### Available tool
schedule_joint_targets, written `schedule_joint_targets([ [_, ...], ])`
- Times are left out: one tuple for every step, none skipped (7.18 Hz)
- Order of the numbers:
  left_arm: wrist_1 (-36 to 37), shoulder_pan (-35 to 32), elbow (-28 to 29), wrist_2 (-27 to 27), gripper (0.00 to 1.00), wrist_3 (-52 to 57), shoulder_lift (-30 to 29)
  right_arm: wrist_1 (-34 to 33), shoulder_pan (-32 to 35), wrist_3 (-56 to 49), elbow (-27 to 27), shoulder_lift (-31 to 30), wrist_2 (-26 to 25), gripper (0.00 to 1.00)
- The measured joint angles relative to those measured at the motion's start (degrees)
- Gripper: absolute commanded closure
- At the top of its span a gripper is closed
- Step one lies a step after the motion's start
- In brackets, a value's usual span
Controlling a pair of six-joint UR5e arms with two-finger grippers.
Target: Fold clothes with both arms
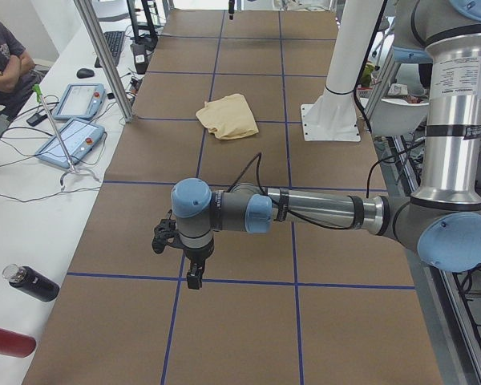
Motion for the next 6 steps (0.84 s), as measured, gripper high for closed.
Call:
schedule_joint_targets([
  [0.05,-0.02,-0.09,0.00,0.00,0.00,0.01,-5.08,1.09,-0.01,4.55,-0.86,0.03,0.00],
  [0.04,-0.01,-0.15,0.00,0.00,0.00,-0.04,-8.90,1.53,-0.22,8.63,-2.16,0.12,0.00],
  [0.00,-0.01,-0.18,0.00,0.00,0.00,-0.12,-10.42,1.68,-0.44,11.06,-3.58,0.27,0.00],
  [-0.05,0.00,-0.23,0.00,0.00,0.00,-0.17,-10.77,1.71,-0.56,11.94,-4.56,0.35,0.00],
  [-0.07,0.01,-0.26,0.00,0.00,0.00,-0.29,-10.80,1.74,-0.61,12.29,-4.98,0.31,0.00],
  [-0.06,0.01,-0.27,0.00,0.00,0.00,-0.48,-10.79,1.75,-0.54,12.29,-5.14,0.09,0.00],
])
